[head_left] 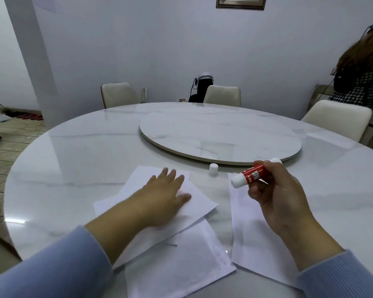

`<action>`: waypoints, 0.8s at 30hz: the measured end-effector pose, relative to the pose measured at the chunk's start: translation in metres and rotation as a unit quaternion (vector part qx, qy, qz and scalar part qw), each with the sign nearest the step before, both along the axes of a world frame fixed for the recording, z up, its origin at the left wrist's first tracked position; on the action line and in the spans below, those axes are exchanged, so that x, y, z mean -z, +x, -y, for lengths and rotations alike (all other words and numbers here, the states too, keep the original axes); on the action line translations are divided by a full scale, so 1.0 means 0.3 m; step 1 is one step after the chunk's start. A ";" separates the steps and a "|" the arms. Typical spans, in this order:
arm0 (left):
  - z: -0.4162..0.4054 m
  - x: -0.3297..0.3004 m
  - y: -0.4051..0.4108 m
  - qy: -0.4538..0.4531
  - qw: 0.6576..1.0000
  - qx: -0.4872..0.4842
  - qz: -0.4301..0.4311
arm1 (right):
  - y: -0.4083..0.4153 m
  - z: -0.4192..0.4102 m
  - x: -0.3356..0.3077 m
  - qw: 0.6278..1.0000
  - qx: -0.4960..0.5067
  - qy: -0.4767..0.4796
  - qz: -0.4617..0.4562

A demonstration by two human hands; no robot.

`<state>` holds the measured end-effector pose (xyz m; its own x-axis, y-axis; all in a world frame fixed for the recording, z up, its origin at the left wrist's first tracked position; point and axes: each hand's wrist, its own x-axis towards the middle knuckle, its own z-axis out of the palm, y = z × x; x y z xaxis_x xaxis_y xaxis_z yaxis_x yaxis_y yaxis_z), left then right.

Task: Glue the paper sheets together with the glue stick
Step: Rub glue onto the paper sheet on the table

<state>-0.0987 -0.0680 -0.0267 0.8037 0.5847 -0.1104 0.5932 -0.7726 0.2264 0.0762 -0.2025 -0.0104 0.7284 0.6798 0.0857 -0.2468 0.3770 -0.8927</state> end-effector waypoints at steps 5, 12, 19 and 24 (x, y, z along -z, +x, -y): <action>0.041 0.035 -0.017 -0.041 0.996 0.064 -0.040 | -0.045 -0.007 -0.002 0.983 0.006 -0.051 0.178; 0.081 0.085 -0.007 0.026 0.999 0.015 -0.031 | -0.089 -0.123 0.005 0.889 -0.032 -0.187 0.417; 0.077 0.090 -0.003 0.030 0.999 0.011 -0.038 | -0.072 -0.154 0.063 0.863 -0.059 -0.211 0.456; 0.074 0.086 -0.003 0.026 0.998 0.013 -0.047 | -0.067 -0.103 0.033 0.843 -0.100 -0.232 0.475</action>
